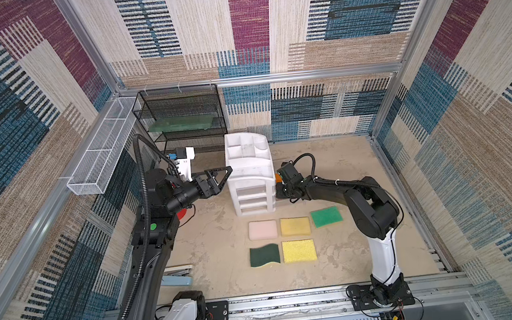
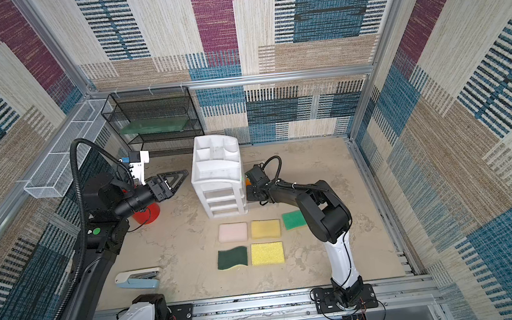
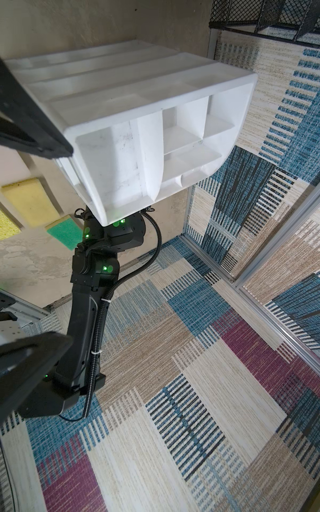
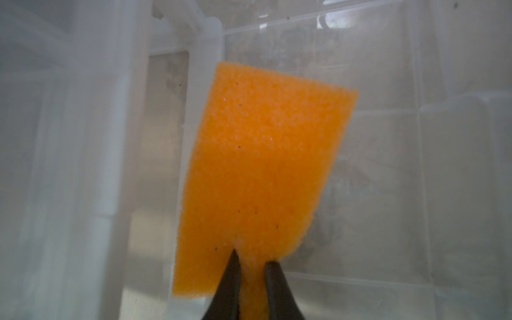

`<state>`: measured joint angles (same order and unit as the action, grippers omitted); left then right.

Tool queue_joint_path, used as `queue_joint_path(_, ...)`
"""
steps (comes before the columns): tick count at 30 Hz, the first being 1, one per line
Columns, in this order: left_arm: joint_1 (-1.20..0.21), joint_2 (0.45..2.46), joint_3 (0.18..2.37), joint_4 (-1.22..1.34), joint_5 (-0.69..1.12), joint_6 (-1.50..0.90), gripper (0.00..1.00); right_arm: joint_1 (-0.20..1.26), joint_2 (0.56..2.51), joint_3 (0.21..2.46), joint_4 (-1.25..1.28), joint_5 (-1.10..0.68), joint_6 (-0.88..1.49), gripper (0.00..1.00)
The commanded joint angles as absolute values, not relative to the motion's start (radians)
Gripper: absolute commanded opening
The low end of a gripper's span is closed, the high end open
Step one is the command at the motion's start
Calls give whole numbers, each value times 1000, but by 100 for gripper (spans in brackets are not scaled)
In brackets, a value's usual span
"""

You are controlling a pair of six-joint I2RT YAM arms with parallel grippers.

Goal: Take the sponge out of the drawer
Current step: Pick up the sponge from the drawer.

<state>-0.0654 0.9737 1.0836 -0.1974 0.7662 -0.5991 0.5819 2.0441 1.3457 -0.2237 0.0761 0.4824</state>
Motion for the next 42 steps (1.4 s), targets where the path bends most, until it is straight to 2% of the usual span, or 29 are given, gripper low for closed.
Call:
queue_joint_path(1,-64,971,1083,-189,777,-587,100,580,2031,1333,-270,80,479,8)
queue_joint_path(8,-60,971,1084,-189,778,-586,100,581,1899,1296,-257,108,450,4)
queue_joint_path(13,-59,976,1092,-186,804,-585,100,603,1739,1257,-293,218,385,5)
queue_joint_path(18,-58,984,1103,-184,859,-578,100,604,1563,1220,-346,246,324,4)
queue_joint_path(25,-60,1053,1161,-196,1067,-578,100,615,1291,1150,-388,-27,198,3)
queue_joint_path(30,-59,1073,1163,-201,1101,-588,100,624,1149,1048,-294,-352,118,3)
queue_joint_path(36,-73,1086,1154,-201,1122,-593,98,667,1133,1047,-322,-569,23,4)
queue_joint_path(40,-114,1121,1156,-225,1125,-588,94,687,1174,1098,-385,-630,-47,4)
queue_joint_path(42,-153,1146,1162,-250,1126,-574,92,695,1188,1114,-396,-622,-73,0)
